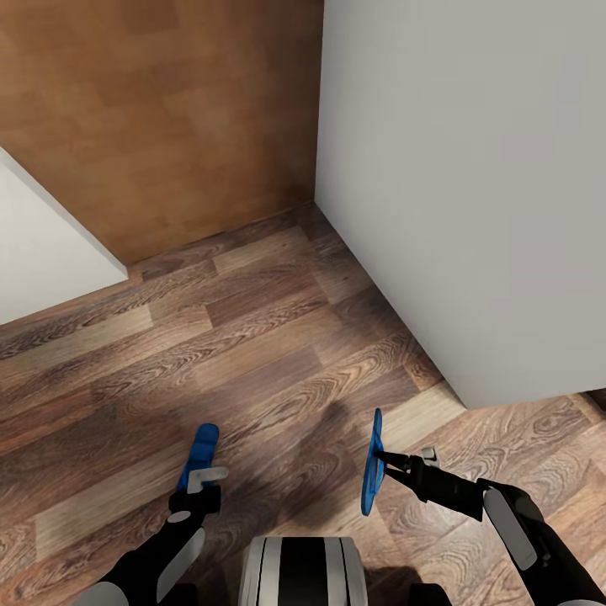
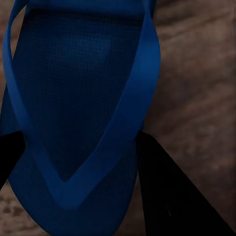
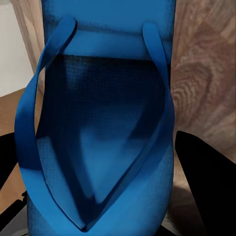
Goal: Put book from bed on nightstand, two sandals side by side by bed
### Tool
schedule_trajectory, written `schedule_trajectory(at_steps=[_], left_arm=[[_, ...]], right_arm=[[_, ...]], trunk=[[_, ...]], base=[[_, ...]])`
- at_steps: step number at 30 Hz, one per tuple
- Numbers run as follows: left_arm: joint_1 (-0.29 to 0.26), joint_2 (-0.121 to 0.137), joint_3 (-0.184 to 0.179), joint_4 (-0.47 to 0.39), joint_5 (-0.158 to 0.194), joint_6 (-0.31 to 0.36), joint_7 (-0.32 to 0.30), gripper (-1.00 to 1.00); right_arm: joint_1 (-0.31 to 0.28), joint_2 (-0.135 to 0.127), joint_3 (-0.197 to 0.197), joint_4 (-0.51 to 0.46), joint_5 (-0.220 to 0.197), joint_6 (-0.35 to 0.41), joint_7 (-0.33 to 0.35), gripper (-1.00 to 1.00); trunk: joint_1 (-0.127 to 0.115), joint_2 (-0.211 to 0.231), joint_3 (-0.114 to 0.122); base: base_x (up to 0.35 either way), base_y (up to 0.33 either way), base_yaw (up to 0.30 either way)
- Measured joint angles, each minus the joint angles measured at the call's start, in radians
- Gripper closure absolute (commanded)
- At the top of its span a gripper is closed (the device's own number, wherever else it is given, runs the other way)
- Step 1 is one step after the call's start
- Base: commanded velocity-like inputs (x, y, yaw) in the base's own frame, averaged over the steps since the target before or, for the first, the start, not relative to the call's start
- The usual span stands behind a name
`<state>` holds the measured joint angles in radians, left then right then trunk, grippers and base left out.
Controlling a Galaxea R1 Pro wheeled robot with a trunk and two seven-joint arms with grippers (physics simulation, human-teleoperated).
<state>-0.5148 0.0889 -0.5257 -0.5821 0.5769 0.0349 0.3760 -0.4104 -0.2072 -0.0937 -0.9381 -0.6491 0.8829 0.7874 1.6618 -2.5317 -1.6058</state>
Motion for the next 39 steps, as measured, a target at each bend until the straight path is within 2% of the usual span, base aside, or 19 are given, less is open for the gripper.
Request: schedule_trajectory(at_steps=[4, 36, 39], left_arm=[[0.0, 0.0, 0.0, 0.0, 0.0, 0.0, 0.0, 1.0], [0.0, -0.001, 0.001, -0.003, 0.005, 0.002, -0.002, 1.0], [0.0, -0.003, 0.011, -0.003, 0.008, 0.003, -0.003, 1.0]], right_arm=[[0.001, 0.0, 0.0, -0.001, 0.0, 0.0, 0.0, 1.0], [0.0, 0.006, 0.004, 0.001, -0.003, 0.0, 0.001, 1.0], [0.0, 0.007, 0.006, 0.001, -0.003, -0.001, 0.0, 1.0]], trunk=[[0.0, 0.0, 0.0], [-0.014, 0.007, 0.124], [-0.016, 0.008, 0.135]], base=[[0.0, 0.0, 0.0], [0.0, 0.0, 0.0], [0.0, 0.0, 0.0]])
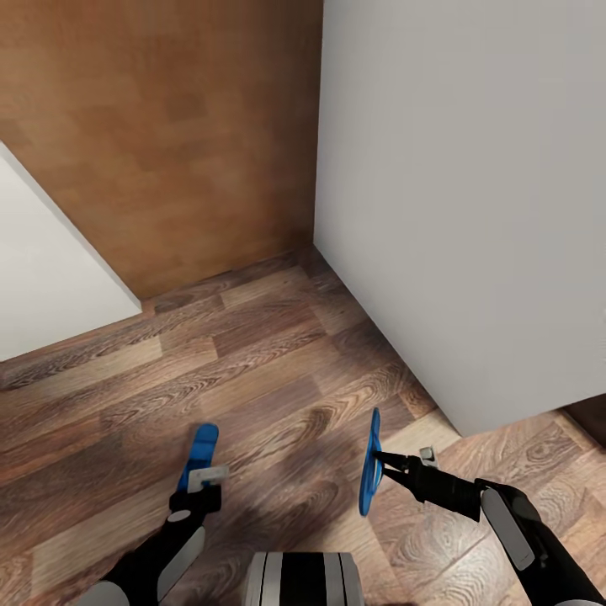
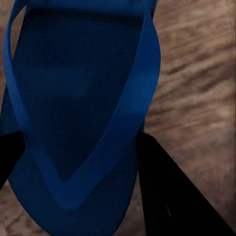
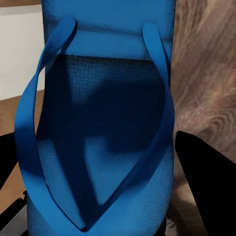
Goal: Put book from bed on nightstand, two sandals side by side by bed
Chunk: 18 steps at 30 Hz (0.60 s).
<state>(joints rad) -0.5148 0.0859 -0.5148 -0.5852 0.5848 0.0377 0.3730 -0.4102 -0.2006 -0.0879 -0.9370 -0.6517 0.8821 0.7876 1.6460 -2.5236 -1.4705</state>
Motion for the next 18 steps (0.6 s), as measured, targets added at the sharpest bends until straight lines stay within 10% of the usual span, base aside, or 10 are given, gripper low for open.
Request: schedule_trajectory(at_steps=[14, 18], left_arm=[[0.0, 0.002, 0.087, 0.0, 0.006, 0.002, -0.036, 1.0], [0.0, 0.024, 0.151, 0.002, 0.012, 0.023, -0.257, 1.0]], right_arm=[[0.0, 0.008, 0.005, 0.002, 0.001, -0.003, -0.001, 1.0], [0.0, 0.009, 0.005, 0.002, 0.001, -0.003, -0.001, 1.0]], trunk=[[-0.006, 0.003, 0.054], [-0.008, 0.004, 0.07]], base=[[0.0, 0.0, 0.0], [0.0, 0.0, 0.0]])
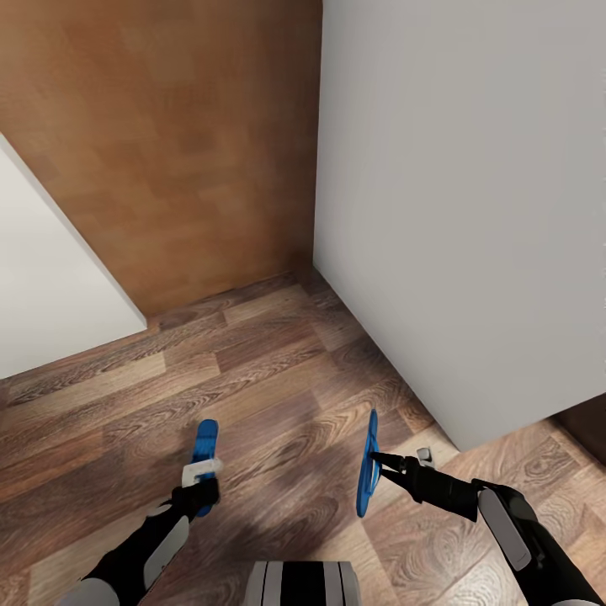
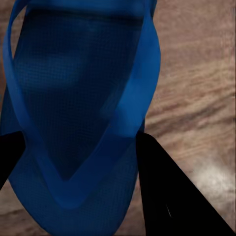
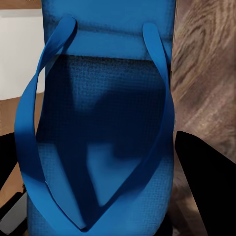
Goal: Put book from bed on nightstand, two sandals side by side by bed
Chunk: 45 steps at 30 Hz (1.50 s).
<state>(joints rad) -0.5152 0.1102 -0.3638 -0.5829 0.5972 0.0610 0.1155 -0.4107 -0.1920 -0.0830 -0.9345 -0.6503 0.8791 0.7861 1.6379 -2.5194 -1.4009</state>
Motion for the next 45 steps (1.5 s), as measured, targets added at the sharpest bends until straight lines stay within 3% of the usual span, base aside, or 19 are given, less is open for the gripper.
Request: schedule_trajectory(at_steps=[3, 9, 13, 20, 34, 38, 45], left_arm=[[0.0, 0.036, 0.023, 0.0, 0.015, 0.05, -0.137, 1.0], [0.003, 0.111, 0.052, 0.048, 0.07, 0.109, -0.575, 1.0], [0.003, 0.123, 0.055, 0.102, 0.08, 0.112, -0.705, 1.0], [0.005, 0.124, 0.055, 0.116, 0.082, 0.113, -0.764, 1.0], [0.009, 0.113, 0.05, 0.118, 0.082, 0.112, -0.771, 1.0], [0.014, 0.114, 0.05, 0.118, 0.082, 0.111, -0.771, 1.0], [0.016, 0.112, 0.048, 0.125, 0.081, 0.11, -0.773, 1.0]], right_arm=[[0.0, 0.0, 0.0, 0.001, 0.0, 0.0, 0.0, 1.0], [0.0, 0.0, 0.0, 0.002, 0.0, 0.0, 0.0, 1.0], [0.0, 0.0, 0.0, 0.002, 0.0, -0.001, 0.0, 1.0], [0.0, 0.002, 0.0, 0.007, 0.002, -0.005, -0.003, 1.0], [0.0, 0.015, 0.005, 0.018, 0.01, -0.046, -0.01, 1.0], [0.0, 0.033, 0.006, 0.087, 0.019, -0.116, -0.011, 1.0], [0.001, 0.037, 0.008, 0.251, 0.023, -0.239, -0.009, 1.0]], trunk=[[-0.001, 0.001, 0.012], [-0.004, 0.002, 0.035], [-0.006, 0.003, 0.05], [-0.009, 0.005, 0.077], [-0.015, 0.008, 0.132], [-0.017, 0.009, 0.147], [-0.02, 0.011, 0.174]], base=[[0.0, 0.0, 0.0], [0.0, 0.0, 0.0], [0.0, 0.0, 0.0], [0.0, 0.0, 0.0], [0.0, 0.0, 0.0], [0.0, 0.0, 0.0], [0.0, 0.0, 0.0]])
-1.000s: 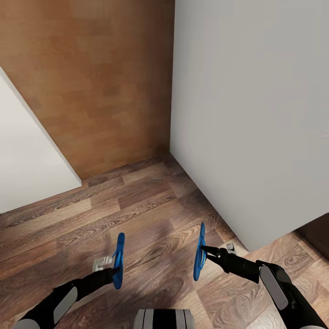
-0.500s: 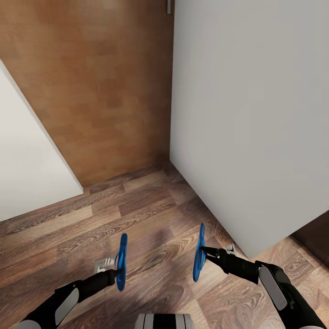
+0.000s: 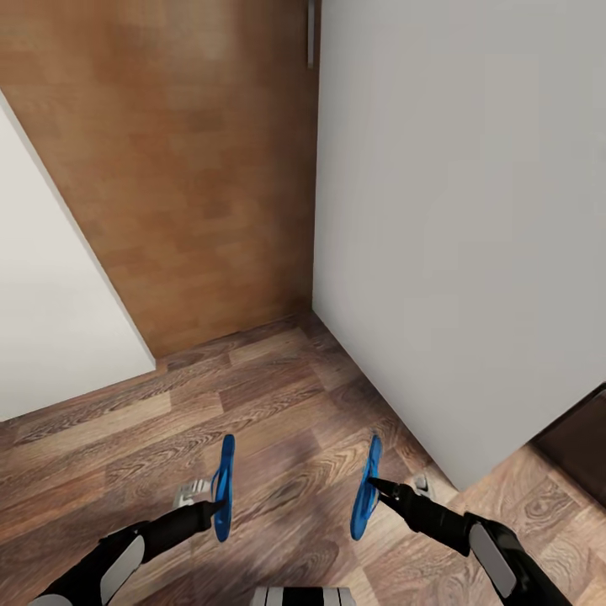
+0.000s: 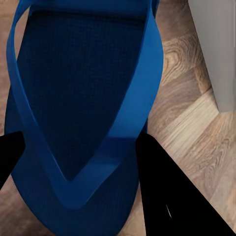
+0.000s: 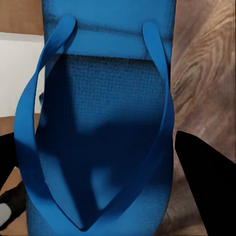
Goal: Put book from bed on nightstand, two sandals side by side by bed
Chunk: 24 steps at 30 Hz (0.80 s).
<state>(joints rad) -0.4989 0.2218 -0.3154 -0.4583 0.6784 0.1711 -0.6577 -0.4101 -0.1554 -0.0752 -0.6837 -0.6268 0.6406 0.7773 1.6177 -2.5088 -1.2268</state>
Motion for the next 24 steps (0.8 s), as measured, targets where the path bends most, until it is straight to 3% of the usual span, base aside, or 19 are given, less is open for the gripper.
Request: schedule_trajectory(at_steps=[7, 11, 14, 15, 17, 19, 24], left_arm=[[0.001, -0.034, -0.002, 0.045, -0.005, -0.006, -0.041, 1.0], [0.001, -0.038, 0.0, 0.048, -0.006, -0.006, -0.044, 1.0], [0.001, -0.037, -0.001, 0.059, -0.007, -0.006, -0.045, 1.0], [0.001, -0.039, -0.003, 0.073, -0.008, -0.008, -0.045, 1.0], [0.001, -0.044, -0.002, 0.086, -0.007, -0.009, -0.045, 1.0], [0.001, -0.052, -0.004, 0.105, -0.008, -0.02, -0.045, 1.0], [0.001, -0.058, -0.005, 0.157, -0.009, -0.055, -0.044, 1.0]], right_arm=[[0.0, -0.011, 0.001, 0.189, 0.007, -0.123, 0.003, 1.0], [0.0, -0.012, 0.002, 0.245, 0.008, -0.153, 0.004, 1.0], [0.001, -0.012, 0.004, 0.292, 0.056, -0.17, 0.004, 1.0], [0.001, -0.012, 0.005, 0.317, 0.098, -0.196, 0.003, 1.0], [0.001, -0.012, 0.003, 0.343, 0.137, -0.248, 0.004, 1.0], [0.001, -0.012, 0.005, 0.388, 0.198, -0.355, 0.004, 1.0], [0.001, -0.012, 0.006, 0.451, 0.238, -0.439, 0.004, 1.0]], trunk=[[-0.003, 0.002, 0.027], [-0.005, 0.003, 0.043], [-0.006, 0.003, 0.054], [-0.007, 0.004, 0.058], [-0.008, 0.004, 0.066], [-0.009, 0.004, 0.073], [-0.011, 0.006, 0.093]], base=[[0.0, 0.0, 0.0], [0.0, 0.0, 0.0], [0.0, 0.0, 0.0], [0.0, 0.0, 0.0], [0.0, 0.0, 0.0], [0.0, 0.0, 0.0], [0.0, 0.0, 0.0]])
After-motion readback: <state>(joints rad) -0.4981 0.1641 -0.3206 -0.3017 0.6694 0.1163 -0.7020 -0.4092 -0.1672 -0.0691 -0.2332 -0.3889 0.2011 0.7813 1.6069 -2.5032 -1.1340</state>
